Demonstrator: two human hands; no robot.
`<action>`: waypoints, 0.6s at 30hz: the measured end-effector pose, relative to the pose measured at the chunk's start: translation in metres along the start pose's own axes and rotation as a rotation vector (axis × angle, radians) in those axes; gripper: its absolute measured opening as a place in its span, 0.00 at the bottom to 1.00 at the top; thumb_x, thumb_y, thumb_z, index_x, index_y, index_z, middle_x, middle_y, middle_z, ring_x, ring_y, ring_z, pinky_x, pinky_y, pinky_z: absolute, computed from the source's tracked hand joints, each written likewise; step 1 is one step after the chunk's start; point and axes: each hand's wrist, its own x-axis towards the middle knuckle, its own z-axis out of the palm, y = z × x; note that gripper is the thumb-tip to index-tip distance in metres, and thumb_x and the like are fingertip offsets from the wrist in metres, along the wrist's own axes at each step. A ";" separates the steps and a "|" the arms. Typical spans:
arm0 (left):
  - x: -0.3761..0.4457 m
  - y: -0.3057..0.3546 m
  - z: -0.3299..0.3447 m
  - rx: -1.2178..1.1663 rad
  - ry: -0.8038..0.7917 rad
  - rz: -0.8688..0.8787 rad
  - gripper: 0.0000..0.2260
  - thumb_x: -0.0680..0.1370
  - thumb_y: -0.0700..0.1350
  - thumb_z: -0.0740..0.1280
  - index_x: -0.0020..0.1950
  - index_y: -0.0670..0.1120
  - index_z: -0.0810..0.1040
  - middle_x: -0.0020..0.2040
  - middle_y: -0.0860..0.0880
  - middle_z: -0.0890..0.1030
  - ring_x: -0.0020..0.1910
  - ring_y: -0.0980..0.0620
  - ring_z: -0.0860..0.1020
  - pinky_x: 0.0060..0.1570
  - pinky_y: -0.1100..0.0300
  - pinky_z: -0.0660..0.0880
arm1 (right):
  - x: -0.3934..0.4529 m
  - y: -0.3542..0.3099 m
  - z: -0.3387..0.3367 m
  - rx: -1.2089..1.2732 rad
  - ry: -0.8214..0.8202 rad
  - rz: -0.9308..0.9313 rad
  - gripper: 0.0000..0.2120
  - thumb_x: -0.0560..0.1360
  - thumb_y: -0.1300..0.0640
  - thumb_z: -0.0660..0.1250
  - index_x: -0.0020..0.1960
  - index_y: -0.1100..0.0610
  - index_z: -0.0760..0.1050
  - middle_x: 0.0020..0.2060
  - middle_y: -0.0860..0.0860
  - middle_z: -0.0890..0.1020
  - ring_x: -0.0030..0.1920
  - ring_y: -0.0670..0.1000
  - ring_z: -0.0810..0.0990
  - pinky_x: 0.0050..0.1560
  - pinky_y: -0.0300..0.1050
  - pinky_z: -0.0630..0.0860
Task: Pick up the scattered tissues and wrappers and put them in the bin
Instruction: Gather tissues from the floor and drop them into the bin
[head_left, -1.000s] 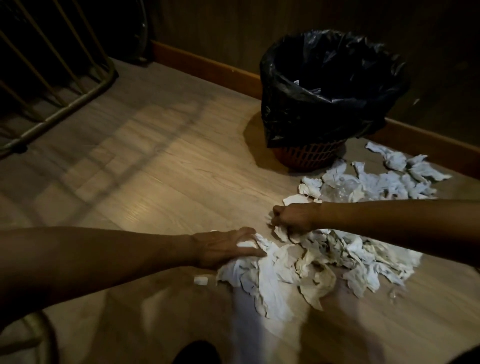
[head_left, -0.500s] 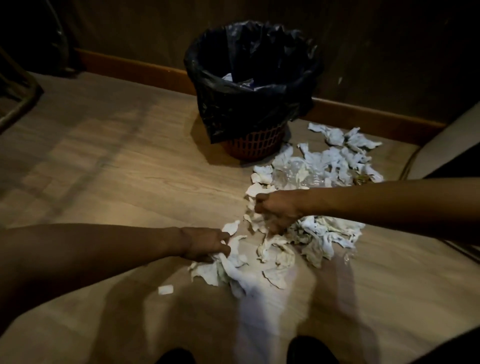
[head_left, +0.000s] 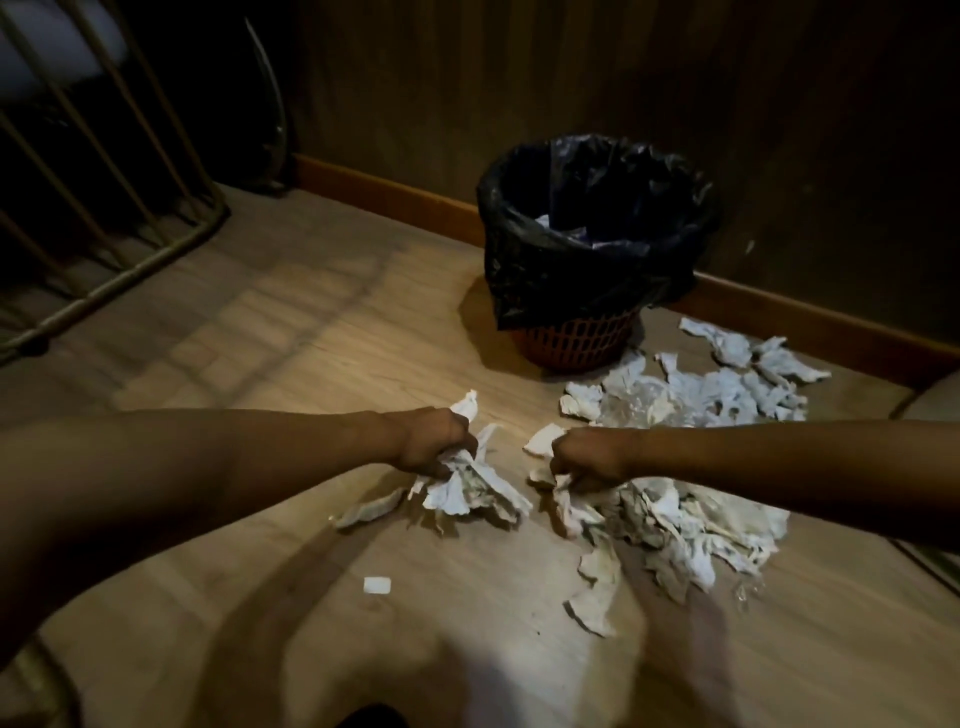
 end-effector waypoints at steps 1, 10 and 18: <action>-0.002 -0.003 -0.008 -0.007 0.016 -0.028 0.19 0.75 0.47 0.72 0.65 0.47 0.76 0.57 0.42 0.76 0.54 0.42 0.77 0.48 0.56 0.71 | -0.001 0.003 -0.013 0.025 0.059 0.032 0.14 0.74 0.53 0.70 0.53 0.62 0.79 0.48 0.61 0.81 0.49 0.61 0.79 0.43 0.44 0.67; -0.010 -0.011 -0.097 -0.201 0.328 -0.089 0.15 0.71 0.46 0.75 0.57 0.47 0.82 0.48 0.48 0.83 0.43 0.53 0.78 0.42 0.60 0.70 | -0.062 0.018 -0.112 0.318 0.606 0.289 0.10 0.72 0.48 0.70 0.47 0.54 0.82 0.40 0.50 0.83 0.41 0.49 0.80 0.41 0.43 0.72; -0.018 -0.022 -0.167 -0.632 0.670 -0.099 0.08 0.70 0.41 0.75 0.47 0.50 0.83 0.41 0.47 0.85 0.39 0.50 0.83 0.40 0.52 0.81 | -0.124 0.029 -0.186 0.476 1.121 0.454 0.06 0.73 0.50 0.73 0.45 0.52 0.83 0.37 0.47 0.84 0.37 0.42 0.80 0.38 0.42 0.74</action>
